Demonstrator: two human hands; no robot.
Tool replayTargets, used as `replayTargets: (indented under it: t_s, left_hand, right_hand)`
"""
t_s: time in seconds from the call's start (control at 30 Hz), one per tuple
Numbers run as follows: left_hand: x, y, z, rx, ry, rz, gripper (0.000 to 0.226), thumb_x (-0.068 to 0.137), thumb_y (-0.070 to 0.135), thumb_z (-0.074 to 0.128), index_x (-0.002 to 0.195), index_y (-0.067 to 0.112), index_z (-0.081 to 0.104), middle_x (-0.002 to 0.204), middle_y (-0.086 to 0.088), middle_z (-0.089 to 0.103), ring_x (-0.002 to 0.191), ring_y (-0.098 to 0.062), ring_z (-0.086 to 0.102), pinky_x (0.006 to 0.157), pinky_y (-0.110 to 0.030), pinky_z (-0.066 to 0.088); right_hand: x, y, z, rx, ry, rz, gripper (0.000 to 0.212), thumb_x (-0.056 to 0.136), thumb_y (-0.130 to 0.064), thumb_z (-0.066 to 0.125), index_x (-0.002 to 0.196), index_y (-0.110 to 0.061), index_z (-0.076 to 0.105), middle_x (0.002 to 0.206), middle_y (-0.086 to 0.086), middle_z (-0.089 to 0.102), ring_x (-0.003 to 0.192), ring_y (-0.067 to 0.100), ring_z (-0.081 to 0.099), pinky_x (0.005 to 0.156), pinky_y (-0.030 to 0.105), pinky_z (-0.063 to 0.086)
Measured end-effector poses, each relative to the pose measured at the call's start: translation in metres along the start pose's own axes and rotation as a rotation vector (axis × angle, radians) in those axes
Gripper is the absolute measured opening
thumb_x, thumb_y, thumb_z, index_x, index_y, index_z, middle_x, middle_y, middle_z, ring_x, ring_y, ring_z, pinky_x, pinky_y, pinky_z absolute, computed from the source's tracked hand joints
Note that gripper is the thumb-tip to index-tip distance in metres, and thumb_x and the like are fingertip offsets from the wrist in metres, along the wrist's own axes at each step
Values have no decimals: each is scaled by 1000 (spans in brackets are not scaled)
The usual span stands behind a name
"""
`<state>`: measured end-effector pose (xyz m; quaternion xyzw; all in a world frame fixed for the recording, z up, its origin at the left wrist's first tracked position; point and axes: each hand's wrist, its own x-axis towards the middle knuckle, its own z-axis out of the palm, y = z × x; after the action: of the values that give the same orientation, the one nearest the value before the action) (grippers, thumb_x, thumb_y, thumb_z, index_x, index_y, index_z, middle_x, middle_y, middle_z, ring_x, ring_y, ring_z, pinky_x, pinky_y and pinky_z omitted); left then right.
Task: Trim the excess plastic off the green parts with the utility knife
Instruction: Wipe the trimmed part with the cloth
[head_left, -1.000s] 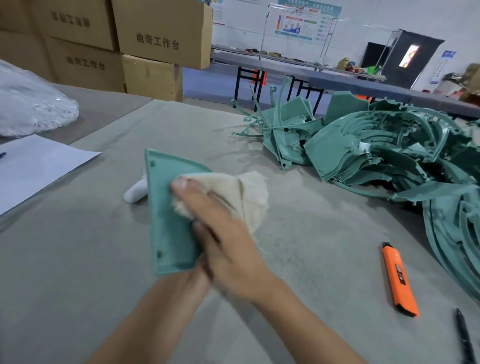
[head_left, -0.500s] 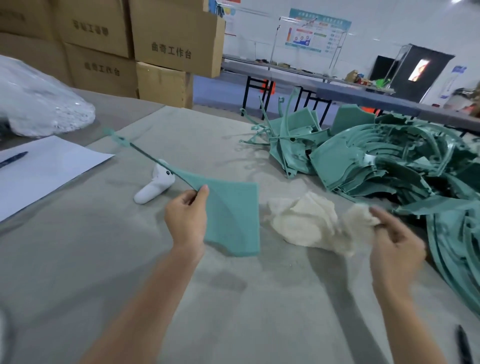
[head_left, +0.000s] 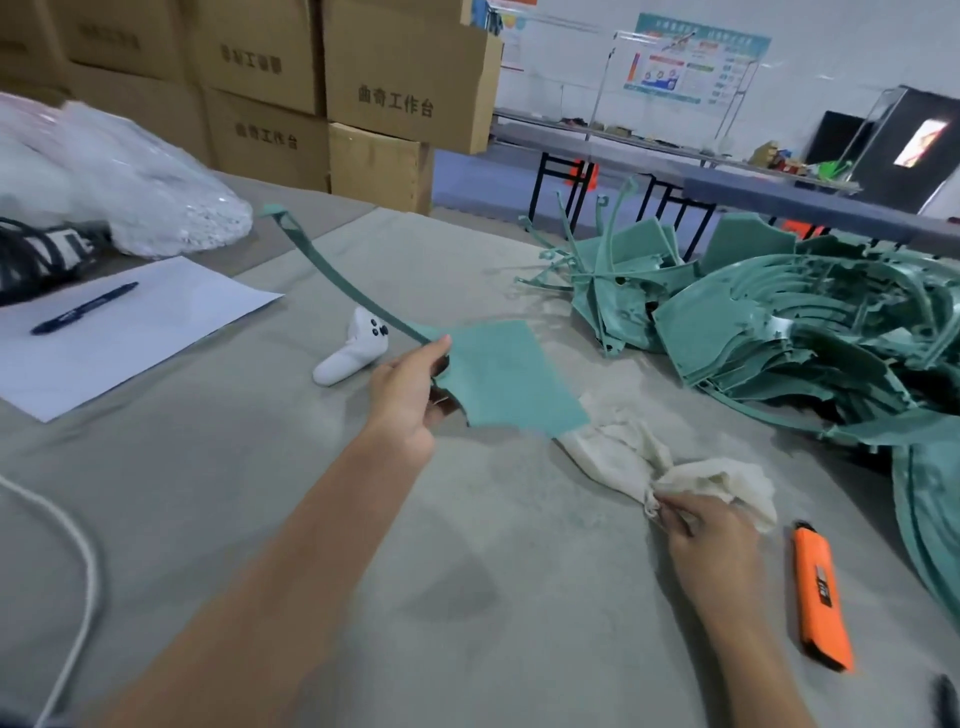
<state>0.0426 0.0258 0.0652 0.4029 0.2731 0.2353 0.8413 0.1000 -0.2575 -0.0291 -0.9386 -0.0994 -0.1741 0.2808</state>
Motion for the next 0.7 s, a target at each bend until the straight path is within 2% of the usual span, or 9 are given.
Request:
replayTargets:
  t_s: [0.1, 0.2, 0.27, 0.3, 0.37, 0.47, 0.53, 0.63, 0.7]
  left_hand:
    - [-17, 10, -8, -11, -49, 91, 8, 92, 7, 61, 91, 13, 67, 78, 0, 73, 69, -14, 68, 52, -26, 56]
    - [-32, 6, -17, 7, -90, 215, 26, 96, 1, 53, 119, 10, 59, 102, -9, 72, 78, -20, 68, 59, -28, 55]
    - [-40, -4, -19, 42, -97, 286, 23, 96, -2, 51, 112, 9, 62, 107, -14, 69, 82, -25, 67, 65, -31, 54]
    - [-44, -11, -18, 74, -95, 313, 21, 95, -3, 51, 101, 11, 65, 104, -13, 70, 85, -27, 67, 69, -33, 53]
    - [-51, -27, -11, 175, -91, 362, 20, 93, -1, 56, 88, 15, 67, 89, -5, 71, 81, -24, 66, 75, -37, 51]
    - [-65, -45, 1, 255, -170, 395, 22, 88, 0, 60, 72, 15, 62, 52, 19, 53, 48, -2, 46, 58, -20, 39]
    - [-70, -50, 4, 241, -204, 396, 23, 87, -2, 60, 72, 15, 61, 50, 19, 50, 45, 2, 42, 50, -16, 35]
    - [-71, -54, -4, 222, -206, 379, 21, 88, -2, 61, 84, 17, 67, 69, 11, 64, 58, -4, 54, 61, -21, 41]
    - [-70, -55, -12, 213, -206, 347, 21, 90, -2, 61, 82, 16, 68, 74, 5, 66, 62, -10, 55, 64, -24, 41]
  right_hand:
    - [0, -1, -4, 66, 52, 37, 22, 78, 9, 69, 94, -4, 77, 98, 17, 73, 98, 36, 62, 89, 40, 45]
    - [-1, -26, -23, 251, 305, 10, 12, 86, 4, 67, 96, 0, 72, 96, 16, 69, 92, 30, 61, 85, 22, 42]
    - [0, -56, -43, 375, 482, -146, 12, 90, -1, 67, 100, -2, 71, 95, 7, 65, 90, 18, 59, 86, 9, 39]
    - [2, -72, -51, 420, 525, -258, 11, 90, -2, 68, 101, -3, 71, 96, 5, 65, 91, 16, 59, 88, 11, 40]
    - [5, -106, -57, 481, 480, -509, 10, 89, -2, 70, 99, -4, 72, 97, 5, 66, 93, 14, 61, 90, 18, 43]
    - [8, -147, -41, 427, 219, -751, 11, 83, 6, 70, 90, -1, 74, 89, 8, 65, 88, 16, 59, 82, 18, 45]
    - [16, -153, -30, 357, 150, -714, 15, 78, 17, 67, 81, 2, 70, 85, 12, 65, 84, 20, 59, 78, 19, 46]
    - [35, -145, -35, 447, 165, -405, 16, 81, 13, 67, 79, -3, 69, 86, 9, 65, 83, 8, 55, 77, 2, 36]
    - [48, -139, -45, 478, 189, -223, 14, 84, 7, 68, 85, -7, 72, 87, 5, 63, 85, 18, 60, 74, 0, 33]
